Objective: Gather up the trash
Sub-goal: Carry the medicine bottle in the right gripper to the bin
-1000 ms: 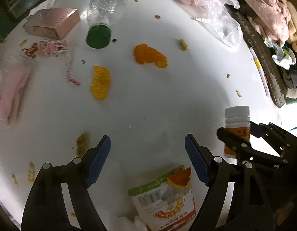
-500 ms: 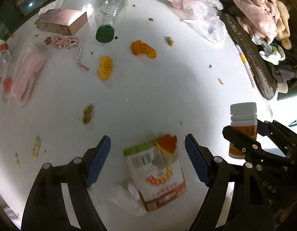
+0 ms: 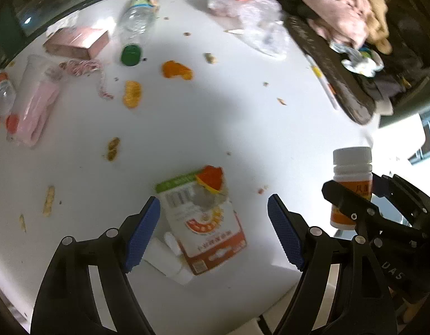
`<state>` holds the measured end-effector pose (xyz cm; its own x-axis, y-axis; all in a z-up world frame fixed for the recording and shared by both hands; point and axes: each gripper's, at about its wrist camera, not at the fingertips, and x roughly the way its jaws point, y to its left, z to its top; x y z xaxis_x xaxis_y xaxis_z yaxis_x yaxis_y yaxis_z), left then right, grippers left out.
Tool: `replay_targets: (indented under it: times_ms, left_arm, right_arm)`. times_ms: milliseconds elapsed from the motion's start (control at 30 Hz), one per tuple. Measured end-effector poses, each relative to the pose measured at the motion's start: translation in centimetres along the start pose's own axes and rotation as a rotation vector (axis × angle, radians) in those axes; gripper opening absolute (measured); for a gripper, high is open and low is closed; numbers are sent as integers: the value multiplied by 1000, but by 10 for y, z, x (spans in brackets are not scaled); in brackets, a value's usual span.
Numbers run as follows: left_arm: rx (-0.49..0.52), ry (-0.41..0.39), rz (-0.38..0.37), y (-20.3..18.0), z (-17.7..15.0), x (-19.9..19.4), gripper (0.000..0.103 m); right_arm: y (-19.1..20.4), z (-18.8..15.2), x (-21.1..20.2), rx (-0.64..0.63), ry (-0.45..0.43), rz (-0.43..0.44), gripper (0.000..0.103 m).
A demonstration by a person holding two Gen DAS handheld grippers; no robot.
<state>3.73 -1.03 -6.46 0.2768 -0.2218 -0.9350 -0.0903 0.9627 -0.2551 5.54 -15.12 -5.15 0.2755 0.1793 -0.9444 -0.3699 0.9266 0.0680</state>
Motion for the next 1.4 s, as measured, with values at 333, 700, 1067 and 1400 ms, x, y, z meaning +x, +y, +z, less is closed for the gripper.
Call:
replay_targets:
  times_ms: [333,700,1067,1400]
  left_arm:
    - [121,13,14,-41,-16,-7,76]
    - [206,27,-14,-124,-32,-1,76]
    - [377,43,-83,-234,-42,9,76]
    - [590,47,-159,-351,-49,12,76]
  right_arm:
    - [-27,-33,-24,136,-36,1,46]
    - [-87,-67,-63,196,-93,3,46]
    - [-162,-115,-108,355,-141,-73,46]
    - [-238,-168,-163,547,-235,-182,46]
